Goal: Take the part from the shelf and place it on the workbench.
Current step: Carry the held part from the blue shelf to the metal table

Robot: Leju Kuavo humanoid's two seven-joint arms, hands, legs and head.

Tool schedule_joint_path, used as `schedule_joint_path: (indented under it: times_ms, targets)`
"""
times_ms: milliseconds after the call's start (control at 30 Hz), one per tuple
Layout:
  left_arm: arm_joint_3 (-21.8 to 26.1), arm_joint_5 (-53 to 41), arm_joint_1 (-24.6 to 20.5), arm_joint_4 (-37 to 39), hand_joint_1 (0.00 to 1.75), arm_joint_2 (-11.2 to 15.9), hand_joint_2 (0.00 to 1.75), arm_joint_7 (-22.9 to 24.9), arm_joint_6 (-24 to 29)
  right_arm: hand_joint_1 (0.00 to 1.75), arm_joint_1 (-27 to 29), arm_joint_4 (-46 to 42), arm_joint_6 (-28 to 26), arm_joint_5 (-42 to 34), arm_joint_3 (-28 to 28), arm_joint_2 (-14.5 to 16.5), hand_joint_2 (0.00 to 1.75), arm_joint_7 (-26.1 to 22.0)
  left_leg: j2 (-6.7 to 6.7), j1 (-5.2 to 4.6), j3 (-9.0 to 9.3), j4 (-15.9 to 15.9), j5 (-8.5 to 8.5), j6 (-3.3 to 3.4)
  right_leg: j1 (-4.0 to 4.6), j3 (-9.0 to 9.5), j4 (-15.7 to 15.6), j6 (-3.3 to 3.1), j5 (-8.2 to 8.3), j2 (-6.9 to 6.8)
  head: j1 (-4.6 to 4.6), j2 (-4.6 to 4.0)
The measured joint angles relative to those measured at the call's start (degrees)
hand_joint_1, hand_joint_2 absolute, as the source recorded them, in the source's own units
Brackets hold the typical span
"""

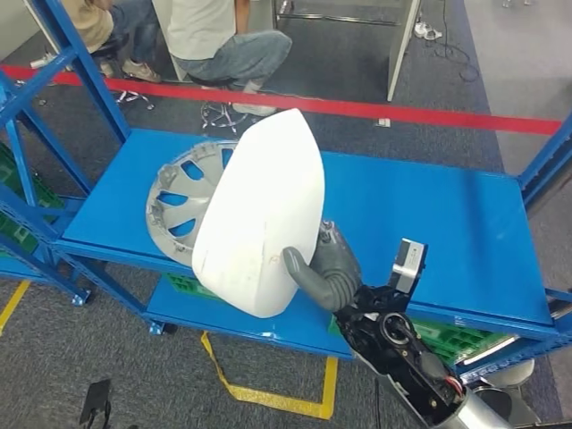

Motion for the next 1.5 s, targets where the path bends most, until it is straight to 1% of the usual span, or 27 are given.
schedule_joint_path:
  times_ms: [100, 133, 200, 233, 267, 300, 367, 433, 500, 600, 633, 700, 733, 767, 800, 833, 900, 933, 1000, 1100, 1167, 1233, 1267, 1300, 1367, 1433, 1500]
  targets:
    - [0.0, 0.0, -0.3, 0.0, 0.00, -0.3, 1.75, 0.3, 0.3, 1.75, -0.1, 0.2, 0.0, 0.0, 0.3, 0.0, 1.75, -0.2, 0.51, 0.29, -1.00, 2.0, -1.24, -0.87, -0.08, 0.15, -0.3, -1.19, 0.30, -0.28, -0.71, 0.00]
    - [0.0, 0.0, -0.5, 0.0, 0.00, -0.4, 1.75, 0.4, 0.4, 1.75, -0.1, 0.2, 0.0, 0.0, 0.3, 0.0, 1.75, -0.2, 0.81, 0.33, -2.39, 4.8, -2.67, -1.07, -0.13, 0.24, -0.5, -1.49, 0.37, -0.48, -1.17, 0.00]
    - [0.0, 0.0, -0.7, 0.0, 0.00, -0.6, 1.75, 0.6, 0.5, 1.75, -0.2, 0.3, 0.0, 0.0, 0.4, 0.0, 1.75, -0.3, 1.14, 0.33, -6.82, 13.2, -6.10, -1.33, 0.08, 0.19, -0.5, -1.87, 0.32, -0.92, -2.11, 0.00]
    - [0.0, 0.0, -0.7, 0.0, 0.00, -0.7, 1.75, 0.6, 0.6, 1.75, -0.2, 0.3, 0.0, 0.0, 0.5, 0.0, 1.75, -0.3, 1.16, 0.33, -8.81, 16.6, -7.06, -1.37, 0.19, 0.19, -0.5, -1.96, 0.27, -1.09, -2.42, 0.00]
    - [0.0, 0.0, -0.6, 0.0, 0.00, -0.8, 1.75, 0.6, 0.6, 1.75, -0.2, 0.4, 0.0, 0.0, 0.6, 0.0, 1.75, -0.3, 1.17, 0.33, -9.90, 18.1, -6.97, -1.33, 0.30, 0.24, -0.5, -2.04, 0.22, -1.22, -2.67, 0.00]
    - [0.0, 0.0, -0.5, 0.0, 0.00, -0.9, 1.75, 0.7, 0.6, 1.75, -0.2, 0.5, 0.0, 0.0, 0.7, 0.0, 1.75, -0.3, 1.19, 0.30, -9.78, 17.2, -5.71, -1.18, 0.38, 0.33, -0.5, -2.09, 0.15, -1.33, -2.92, 0.00]
    - [0.0, 0.0, -0.5, 0.0, 0.00, -0.9, 1.75, 0.7, 0.6, 1.75, -0.2, 0.6, 0.0, 0.0, 0.8, 0.1, 1.75, -0.3, 1.69, 0.06, -6.42, 9.6, -1.25, -0.54, 0.49, 0.62, -0.5, -2.06, -0.03, -1.56, -3.34, 0.00]
    - [0.0, 0.0, -0.7, 0.0, 0.00, -1.0, 1.75, 0.7, 0.6, 1.75, -0.3, 0.6, 0.0, 0.0, 0.9, 0.1, 1.75, -0.3, 2.56, -0.45, -3.12, 2.3, 1.42, 0.01, 0.77, 0.75, -0.5, -1.69, -0.30, -1.77, -3.71, 0.00]
    - [0.0, 0.0, -0.9, 0.0, 0.00, -1.0, 1.75, 0.7, 0.6, 1.75, -0.4, 0.7, 0.0, 0.0, 1.0, 0.1, 1.75, -0.3, 2.72, -0.83, -2.43, 0.5, 1.51, 0.26, 0.96, 0.80, -0.6, -1.20, -0.53, -2.07, -3.69, 0.00]
    - [0.0, 0.0, -0.8, 0.0, 0.00, -1.2, 1.75, 0.7, 0.6, 1.75, -0.6, 0.7, 0.0, -0.1, 1.1, 0.1, 1.75, -0.4, 2.19, -0.44, -2.12, 0.1, 1.63, 0.96, 0.89, 0.39, 0.8, -0.34, -1.87, -2.20, -3.21, 0.00]
    - [0.0, 0.0, -0.8, 0.0, 0.00, -1.2, 1.75, 0.7, 0.6, 1.75, -0.6, 0.7, 0.0, -0.1, 1.1, 0.1, 1.75, -0.4, 2.07, -0.26, -1.98, -0.1, 1.68, 1.22, 0.86, -0.62, 3.1, -0.05, -3.30, -1.99, -2.89, 0.00]
    - [0.0, 0.0, -0.8, 0.0, 0.00, -1.2, 1.75, 0.7, 0.6, 1.75, -0.6, 0.7, 0.0, -0.2, 1.1, 0.1, 1.75, -0.4, 1.78, -0.23, -1.87, -0.1, 1.59, 1.57, 0.73, -4.24, 11.1, 0.33, -7.14, -1.56, -2.16, 0.00]
    - [0.0, 0.0, -0.8, 0.0, 0.00, -1.3, 1.75, 0.7, 0.6, 1.75, -0.6, 0.8, 0.0, -0.2, 1.1, 0.1, 1.75, -0.4, 1.57, -0.26, -1.84, -0.1, 1.55, 1.64, 0.70, -6.08, 14.9, 0.46, -8.47, -1.50, -1.84, 0.00]
    - [0.0, -0.1, -0.7, 0.0, 0.00, -1.3, 1.75, 0.7, 0.6, 1.75, -0.5, 0.9, 0.0, -0.2, 1.1, 0.1, 1.75, -0.3, 1.32, -0.27, -1.78, 0.0, 1.50, 1.67, 0.68, -7.21, 17.0, 0.53, -8.76, -1.46, -1.60, 0.00]
    - [0.0, -0.1, -0.7, 0.0, 0.00, -1.4, 1.75, 0.7, 0.6, 1.75, -0.4, 0.9, -0.1, -0.3, 1.1, 0.1, 1.75, -0.3, 0.98, -0.28, -1.68, 0.0, 1.45, 1.66, 0.65, -7.23, 16.6, 0.52, -7.80, -1.42, -1.35, 0.00]
    - [0.0, -0.2, -0.7, 0.0, 0.00, -1.4, 1.75, 0.7, 0.5, 1.75, -0.4, 1.0, -0.1, -0.3, 1.1, 0.1, 1.75, -0.3, 0.64, -0.28, -1.53, 0.0, 1.38, 1.60, 0.63, -6.16, 14.0, 0.43, -5.84, -1.29, -1.12, 0.00]
    - [0.0, -0.3, -0.8, 0.0, 0.00, -1.6, 1.75, 0.7, 0.5, 1.75, -0.5, 1.0, -0.2, -0.4, 1.1, 0.1, 1.75, -0.3, -0.10, -0.37, -1.26, 0.1, 1.18, 1.33, 0.61, -2.54, 5.7, -0.01, -1.51, -0.23, -0.66, 0.00]
    - [-0.1, -0.4, -0.8, 0.0, 0.00, -1.7, 1.75, 0.7, 0.5, 1.75, -0.5, 1.0, -0.3, -0.5, 1.1, 0.1, 1.75, -0.3, -0.41, -0.43, -1.30, 0.2, 1.13, 1.13, 0.57, -0.97, 2.4, -0.27, -0.40, 0.36, -0.51, 0.00]
    - [-0.1, -0.6, -0.8, 0.0, 0.00, -1.7, 1.75, 0.7, 0.4, 1.75, -0.5, 1.0, -0.4, -0.6, 1.1, 0.1, 1.75, -0.3, -0.92, -0.45, -1.67, 0.3, 1.28, 0.56, 0.69, 0.28, -0.1, -0.76, -0.12, 1.01, -0.50, 0.00]
    - [-0.2, -0.7, -0.6, 0.0, 0.00, -1.6, 1.75, 0.7, 0.4, 1.75, -0.5, 1.0, -0.6, -0.8, 1.1, 0.1, 1.75, -0.4, -0.73, -0.29, -2.27, 1.1, 0.81, -0.38, 0.52, 0.70, -0.8, -1.69, 0.29, 0.22, -0.78, 0.00]
    - [-0.4, -0.7, -0.7, 0.0, 0.00, -1.6, 1.75, 0.7, 0.4, 1.75, -0.5, 1.0, -0.7, -0.9, 1.1, 0.2, 1.75, -0.4, 0.39, -0.16, -4.81, 6.4, -2.07, -0.93, 0.34, 0.88, -1.2, -2.20, 0.51, -0.60, -1.52, 0.00]
    - [-0.5, -0.7, -0.8, 0.0, 0.00, -1.6, 1.75, 0.7, 0.4, 1.75, -0.3, 1.0, -0.8, -1.1, 1.1, 0.2, 1.75, -0.5, 0.96, -0.05, -9.12, 14.6, -5.43, -1.41, 0.36, 0.80, -1.3, -2.36, 0.47, -1.45, -2.24, 0.00]
    - [-0.6, -0.6, -0.8, 0.0, 0.00, -1.6, 1.75, 0.7, 0.4, 1.75, -0.2, 1.0, -0.8, -1.2, 1.1, 0.2, 1.75, -0.5, 1.07, 0.00, -10.57, 17.2, -6.00, -1.57, 0.37, 0.79, -1.3, -2.38, 0.44, -1.86, -2.47, 0.00]
    - [-0.6, -0.6, -0.7, 0.0, 0.00, -1.6, 1.75, 0.7, 0.4, 1.75, -0.1, 1.0, -0.8, -1.3, 1.2, 0.2, 1.75, -0.5, 1.19, 0.04, -10.90, 17.6, -5.46, -1.66, 0.37, 0.80, -1.2, -2.38, 0.39, -2.25, -2.70, 0.00]
    - [-0.6, -0.5, -0.6, 0.0, 0.00, -1.4, 1.75, 0.7, 0.4, 1.75, -0.1, 1.0, -0.8, -1.5, 1.2, 0.2, 1.75, -0.6, 2.04, 0.07, -7.88, 11.3, -1.78, -1.63, 0.35, 0.96, -1.2, -2.25, 0.20, -3.08, -3.24, 0.00]
    - [-0.6, -0.5, -0.8, 0.0, 0.00, -1.2, 1.75, 0.7, 0.3, 1.75, -0.1, 1.0, -0.7, -1.7, 1.2, 0.2, 1.75, -0.7, 4.12, -0.19, -3.81, 3.1, 1.26, -1.21, 0.65, 1.21, -1.1, -1.79, -0.18, -3.86, -3.81, 0.00]
    - [-0.6, -0.4, -0.9, 0.0, 0.00, -1.2, 1.75, 0.7, 0.0, 1.75, -0.1, 1.0, -0.6, -2.0, 1.2, 0.2, 1.75, -1.0, 4.80, -0.55, -2.47, 0.2, 1.81, -0.55, 1.00, 1.46, -1.1, -1.16, -0.59, -4.61, -3.76, 0.00]
